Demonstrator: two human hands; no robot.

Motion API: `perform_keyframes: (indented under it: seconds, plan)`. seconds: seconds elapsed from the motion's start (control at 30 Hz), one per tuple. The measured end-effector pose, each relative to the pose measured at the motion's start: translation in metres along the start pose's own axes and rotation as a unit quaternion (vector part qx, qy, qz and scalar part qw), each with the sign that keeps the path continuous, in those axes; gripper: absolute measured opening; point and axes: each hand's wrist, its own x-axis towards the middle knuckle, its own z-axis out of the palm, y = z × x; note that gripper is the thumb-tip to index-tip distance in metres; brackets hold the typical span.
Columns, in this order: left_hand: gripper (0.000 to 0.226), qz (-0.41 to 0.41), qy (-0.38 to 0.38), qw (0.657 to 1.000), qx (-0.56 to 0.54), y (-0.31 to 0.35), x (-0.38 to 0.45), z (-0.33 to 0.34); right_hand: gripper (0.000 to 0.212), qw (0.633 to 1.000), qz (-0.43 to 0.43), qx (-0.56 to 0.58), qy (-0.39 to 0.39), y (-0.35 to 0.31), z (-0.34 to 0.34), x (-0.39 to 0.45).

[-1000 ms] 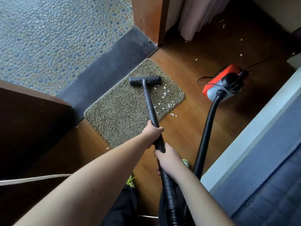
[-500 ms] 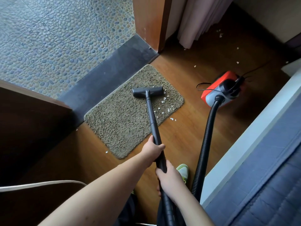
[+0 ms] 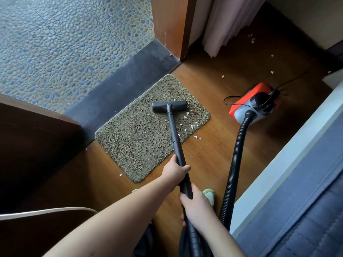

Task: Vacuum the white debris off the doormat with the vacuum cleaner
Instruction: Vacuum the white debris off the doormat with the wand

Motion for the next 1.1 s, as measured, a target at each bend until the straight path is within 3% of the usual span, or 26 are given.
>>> perform_keyframes:
  seconds: [0.4, 0.67, 1.1]
  plan:
    - [0.054, 0.033, 0.012, 0.999, 0.007, 0.033, 0.001, 0.004, 0.032, 1.000, -0.011, -0.004, 0.001, -0.018, -0.027, 0.001]
    - [0.041, 0.026, 0.004, 0.999, 0.039, 0.057, 0.018, -0.004, 0.015, 1.000, 0.010, 0.029, 0.004, -0.035, -0.034, 0.024]
    - [0.055, 0.020, -0.002, 1.000, 0.014, 0.042, 0.010, 0.006, 0.015, 1.000, 0.006, 0.022, -0.001, -0.026, -0.036, 0.006]
